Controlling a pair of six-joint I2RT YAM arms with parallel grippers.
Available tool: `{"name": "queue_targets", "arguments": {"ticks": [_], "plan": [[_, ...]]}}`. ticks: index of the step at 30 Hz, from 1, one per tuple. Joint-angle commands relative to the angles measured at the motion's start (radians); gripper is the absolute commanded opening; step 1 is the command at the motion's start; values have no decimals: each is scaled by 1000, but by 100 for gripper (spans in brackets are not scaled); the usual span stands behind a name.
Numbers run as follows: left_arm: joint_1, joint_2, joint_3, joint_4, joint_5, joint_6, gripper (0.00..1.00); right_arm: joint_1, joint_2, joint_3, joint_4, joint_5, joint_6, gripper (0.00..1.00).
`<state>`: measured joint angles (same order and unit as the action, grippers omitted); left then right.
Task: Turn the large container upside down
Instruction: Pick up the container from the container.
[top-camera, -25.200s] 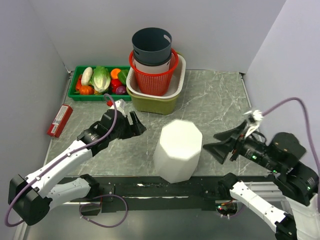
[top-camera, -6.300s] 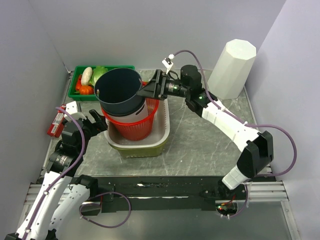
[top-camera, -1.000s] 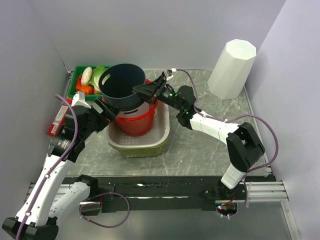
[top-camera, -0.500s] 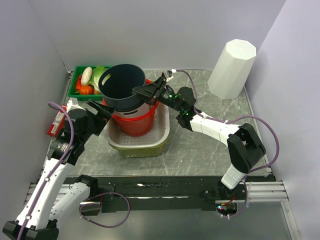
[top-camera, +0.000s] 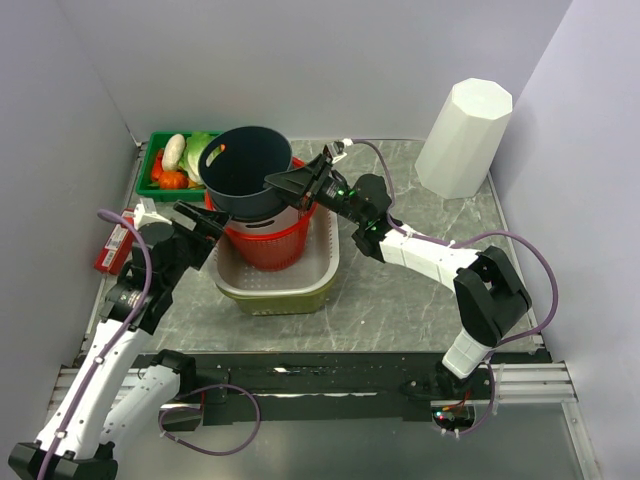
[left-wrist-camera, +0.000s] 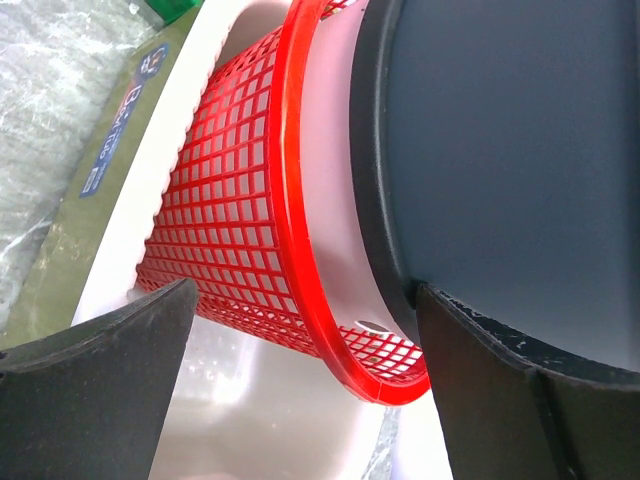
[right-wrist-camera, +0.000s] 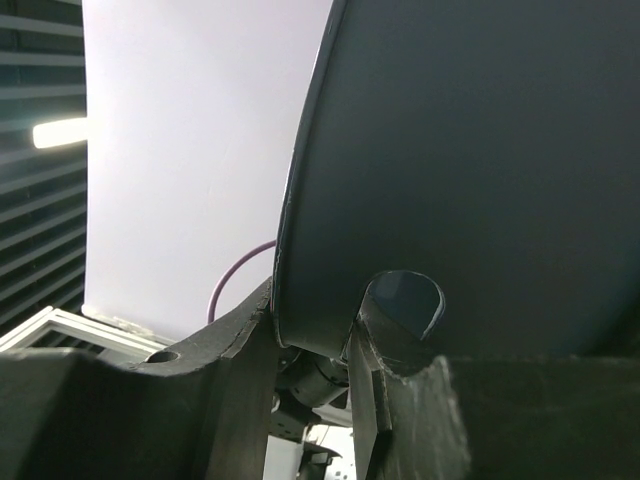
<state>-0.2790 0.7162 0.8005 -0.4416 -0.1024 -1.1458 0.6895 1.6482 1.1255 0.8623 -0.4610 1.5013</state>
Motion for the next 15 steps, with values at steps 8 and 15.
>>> {"name": "queue_targets", "arguments": {"ticks": [8, 15], "plan": [[1, 23, -92, -26, -30, 78, 96, 22, -48, 54, 145, -19, -10, 33], [1, 32, -93, -23, -31, 95, 96, 21, -45, 106, 168, -65, -61, 34]]}}
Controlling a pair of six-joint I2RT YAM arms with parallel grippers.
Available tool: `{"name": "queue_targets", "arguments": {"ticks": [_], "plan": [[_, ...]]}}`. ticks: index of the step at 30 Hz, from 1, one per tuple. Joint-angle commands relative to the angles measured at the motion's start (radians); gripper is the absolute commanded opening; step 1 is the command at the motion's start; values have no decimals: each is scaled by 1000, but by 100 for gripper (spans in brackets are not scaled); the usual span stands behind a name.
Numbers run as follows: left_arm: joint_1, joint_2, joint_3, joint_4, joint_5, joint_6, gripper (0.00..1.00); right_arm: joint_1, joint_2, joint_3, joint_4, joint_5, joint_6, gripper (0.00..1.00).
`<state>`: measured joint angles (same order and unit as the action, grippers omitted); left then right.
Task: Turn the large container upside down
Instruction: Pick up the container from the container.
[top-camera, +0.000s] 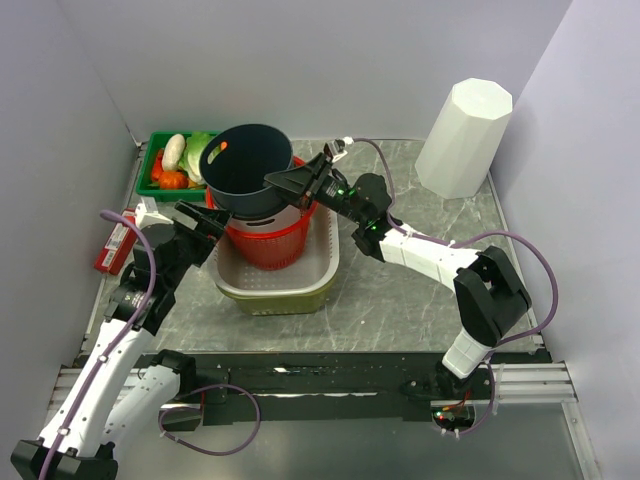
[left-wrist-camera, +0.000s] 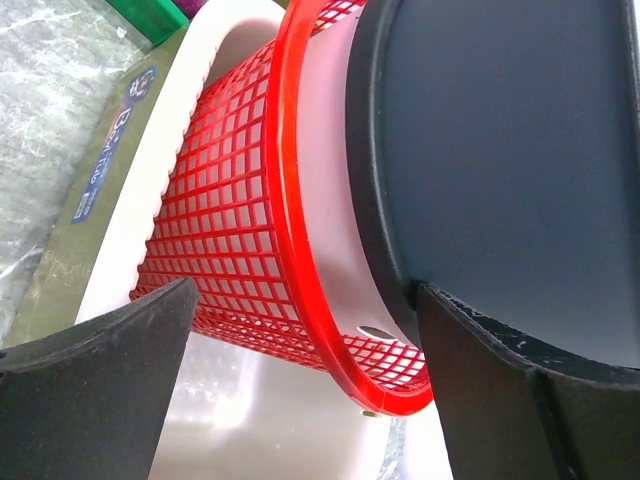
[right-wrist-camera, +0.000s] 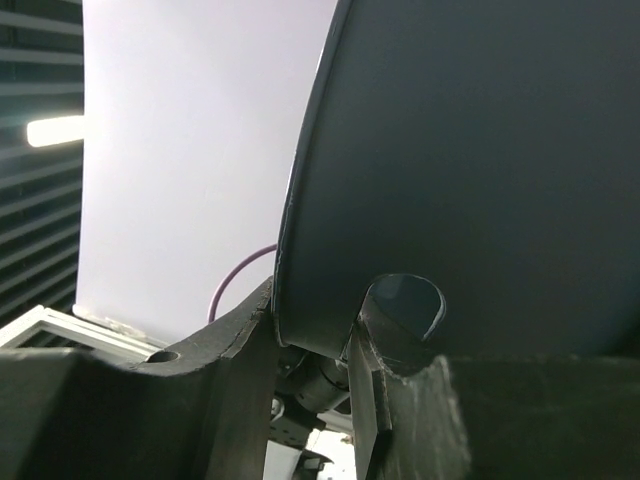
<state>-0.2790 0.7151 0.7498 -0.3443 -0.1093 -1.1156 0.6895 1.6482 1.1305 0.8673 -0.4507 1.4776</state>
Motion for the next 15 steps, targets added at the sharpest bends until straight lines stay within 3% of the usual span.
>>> {"name": "queue_targets", "arguments": {"ticks": [1, 15], "plan": [[1, 32, -41, -119, -24, 68, 96, 21, -42, 113, 173, -77, -37, 34], [1, 7, -40, -116, -15, 99, 96, 19, -50, 126, 187, -89, -63, 34]]}}
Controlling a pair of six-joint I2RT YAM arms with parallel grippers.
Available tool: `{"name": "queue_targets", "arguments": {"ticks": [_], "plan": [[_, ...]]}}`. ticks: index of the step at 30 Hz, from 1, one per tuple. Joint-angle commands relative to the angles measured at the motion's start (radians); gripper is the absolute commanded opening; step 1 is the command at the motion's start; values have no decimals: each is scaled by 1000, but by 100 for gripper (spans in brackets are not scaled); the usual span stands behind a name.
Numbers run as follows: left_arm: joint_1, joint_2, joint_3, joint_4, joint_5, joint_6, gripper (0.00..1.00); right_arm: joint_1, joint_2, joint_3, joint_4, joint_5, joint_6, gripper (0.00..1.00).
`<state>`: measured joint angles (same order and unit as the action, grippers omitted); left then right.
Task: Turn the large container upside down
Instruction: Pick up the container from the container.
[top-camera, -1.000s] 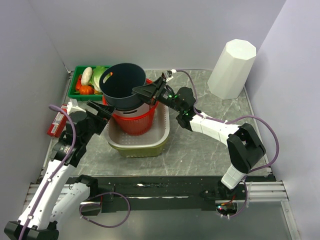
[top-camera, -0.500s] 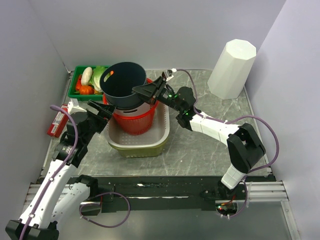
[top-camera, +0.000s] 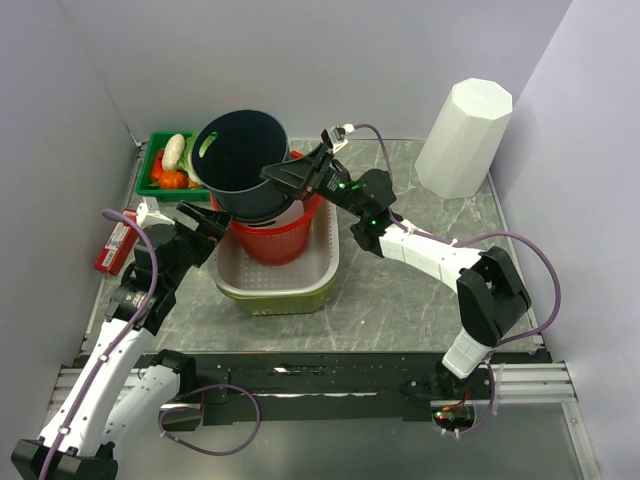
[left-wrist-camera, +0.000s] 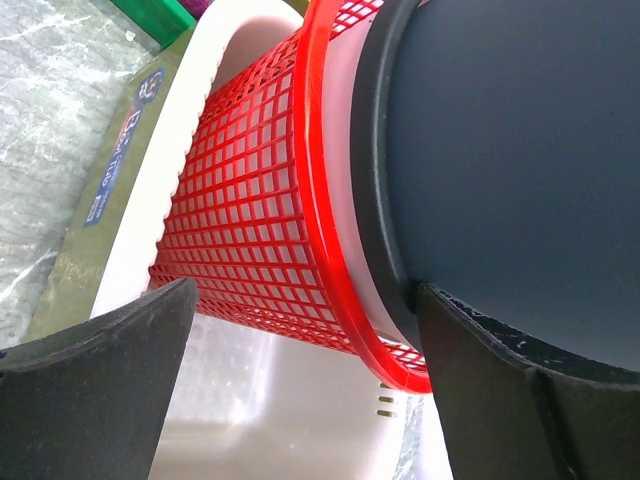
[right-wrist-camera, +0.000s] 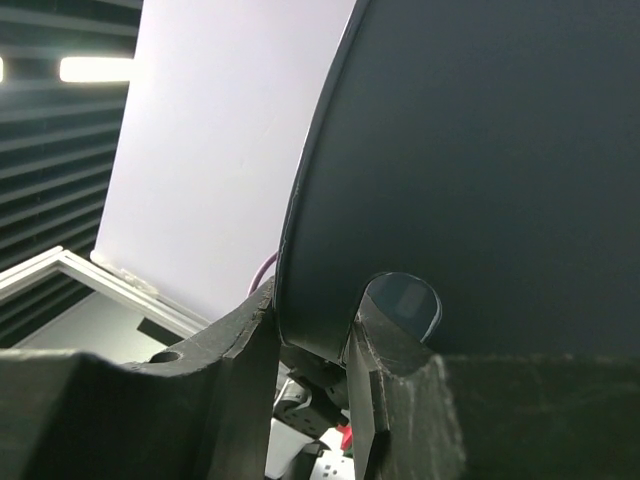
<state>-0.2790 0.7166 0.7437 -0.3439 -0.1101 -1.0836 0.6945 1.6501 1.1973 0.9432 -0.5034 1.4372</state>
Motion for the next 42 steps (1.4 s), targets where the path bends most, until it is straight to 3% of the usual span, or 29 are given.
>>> {"name": "queue_targets", "arguments": {"ticks": [1, 7, 13, 24, 33, 42], "plan": [[1, 1, -32, -106, -10, 80, 96, 16, -53, 58, 103, -37, -34, 34], [1, -31, -21, -81, 0, 111, 96, 16, -41, 27, 120, 5, -27, 38], [1, -29, -38, -43, 59, 137, 96, 31, 26, 16, 252, 95, -15, 40], [1, -13, -58, 11, 122, 166, 99, 46, 19, -19, 273, 218, -104, 46], [0, -11, -66, 20, 138, 165, 99, 95, 5, -48, 335, 397, -191, 44], [0, -51, -43, -21, 78, 217, 97, 105, -38, 8, 195, 318, -268, 33]]}}
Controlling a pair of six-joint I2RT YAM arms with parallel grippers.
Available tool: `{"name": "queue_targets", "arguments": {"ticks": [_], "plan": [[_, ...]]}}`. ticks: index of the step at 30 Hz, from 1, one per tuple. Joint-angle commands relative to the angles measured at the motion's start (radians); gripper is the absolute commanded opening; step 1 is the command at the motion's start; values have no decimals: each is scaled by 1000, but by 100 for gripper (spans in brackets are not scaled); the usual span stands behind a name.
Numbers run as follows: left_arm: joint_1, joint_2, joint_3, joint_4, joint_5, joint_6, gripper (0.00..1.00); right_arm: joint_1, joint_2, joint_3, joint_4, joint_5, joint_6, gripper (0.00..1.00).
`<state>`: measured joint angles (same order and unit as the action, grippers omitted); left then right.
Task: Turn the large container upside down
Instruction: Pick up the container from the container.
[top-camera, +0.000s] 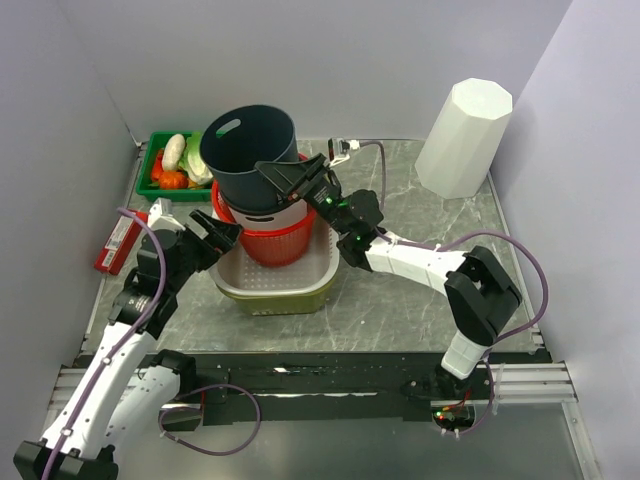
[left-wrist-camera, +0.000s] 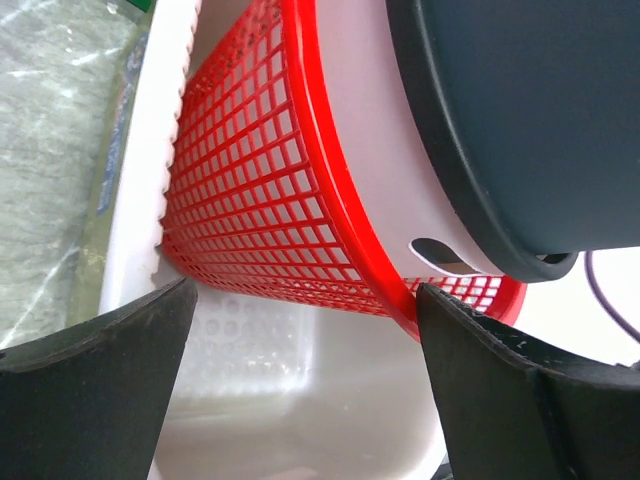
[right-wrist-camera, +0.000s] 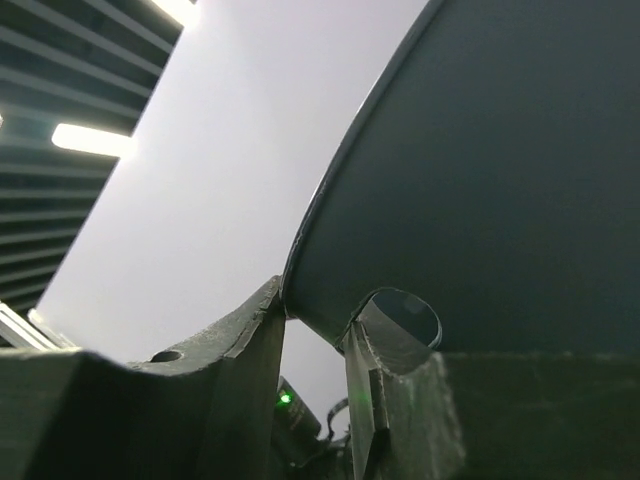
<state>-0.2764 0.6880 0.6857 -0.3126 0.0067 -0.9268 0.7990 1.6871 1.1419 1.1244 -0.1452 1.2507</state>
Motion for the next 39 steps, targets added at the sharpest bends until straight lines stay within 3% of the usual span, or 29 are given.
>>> {"name": "queue_targets", "arguments": {"ticks": [1, 9, 14, 24, 39], "plan": [[-3, -28, 20, -63, -51, 69, 96, -1, -78, 80, 5, -54, -92, 33], [-1, -19, 133, -187, -286, 282, 96, -14, -90, 168, -102, -175, -142, 27], [-3, -25, 141, -191, -382, 364, 96, -26, -73, 226, -86, -254, -146, 25], [-1, -74, 58, -143, -418, 356, 96, -54, -63, 334, -95, -363, -129, 25], [-1, -34, 67, -148, -412, 356, 96, -55, -198, 357, -317, -393, -373, 24]]}}
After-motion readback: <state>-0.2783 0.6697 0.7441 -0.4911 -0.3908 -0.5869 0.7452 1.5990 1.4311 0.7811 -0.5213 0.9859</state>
